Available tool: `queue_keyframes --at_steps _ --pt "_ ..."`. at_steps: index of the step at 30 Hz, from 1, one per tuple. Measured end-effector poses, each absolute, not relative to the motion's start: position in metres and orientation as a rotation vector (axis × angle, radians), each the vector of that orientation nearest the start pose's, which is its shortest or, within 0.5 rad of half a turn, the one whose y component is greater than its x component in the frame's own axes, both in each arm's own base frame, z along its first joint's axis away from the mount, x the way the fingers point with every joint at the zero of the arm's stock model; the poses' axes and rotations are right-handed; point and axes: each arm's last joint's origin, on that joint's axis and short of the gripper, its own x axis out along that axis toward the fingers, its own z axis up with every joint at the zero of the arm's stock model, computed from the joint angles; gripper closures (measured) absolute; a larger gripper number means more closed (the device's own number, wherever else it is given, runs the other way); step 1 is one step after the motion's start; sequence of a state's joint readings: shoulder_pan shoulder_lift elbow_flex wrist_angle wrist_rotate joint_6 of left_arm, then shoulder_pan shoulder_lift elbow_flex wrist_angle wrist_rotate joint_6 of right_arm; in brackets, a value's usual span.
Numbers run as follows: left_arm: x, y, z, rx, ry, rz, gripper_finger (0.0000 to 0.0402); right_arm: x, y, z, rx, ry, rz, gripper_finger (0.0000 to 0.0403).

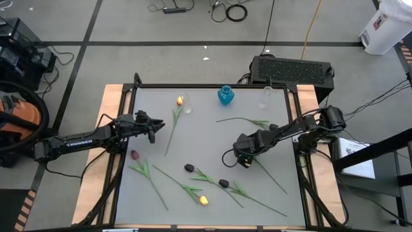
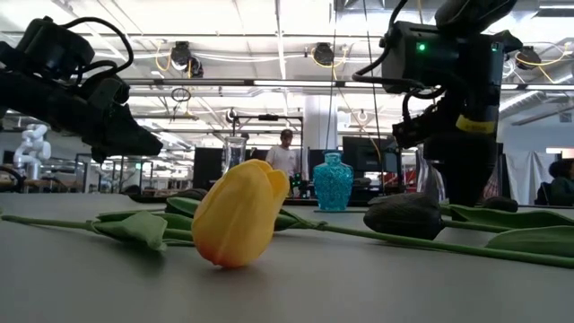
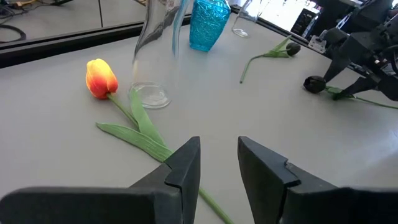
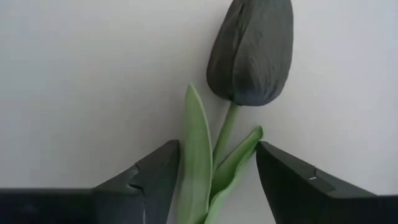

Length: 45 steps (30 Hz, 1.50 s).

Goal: Sort flowers into vase by color
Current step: Put the black flower into the left transparent flower vase

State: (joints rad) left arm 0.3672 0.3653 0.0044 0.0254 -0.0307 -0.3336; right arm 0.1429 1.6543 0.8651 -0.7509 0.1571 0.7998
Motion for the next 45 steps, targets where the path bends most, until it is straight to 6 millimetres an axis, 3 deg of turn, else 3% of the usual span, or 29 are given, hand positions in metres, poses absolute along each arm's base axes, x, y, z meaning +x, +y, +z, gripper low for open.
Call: queue_keyframes --at_steps 21,35,45 --pt "0.107 0.042 0.136 -0.382 0.264 0.447 0.0288 0.26 0.033 0.137 0.441 1.381 -0.62 0.0393" --pt "0.107 0.042 0.136 -0.382 0.265 0.446 0.0288 0.265 0.034 0.141 0.442 1.367 -0.608 0.0399" --pt "0.107 0.042 0.136 -0.382 0.265 0.446 0.0288 0.299 0.037 0.18 0.354 1.205 -0.513 0.0401"
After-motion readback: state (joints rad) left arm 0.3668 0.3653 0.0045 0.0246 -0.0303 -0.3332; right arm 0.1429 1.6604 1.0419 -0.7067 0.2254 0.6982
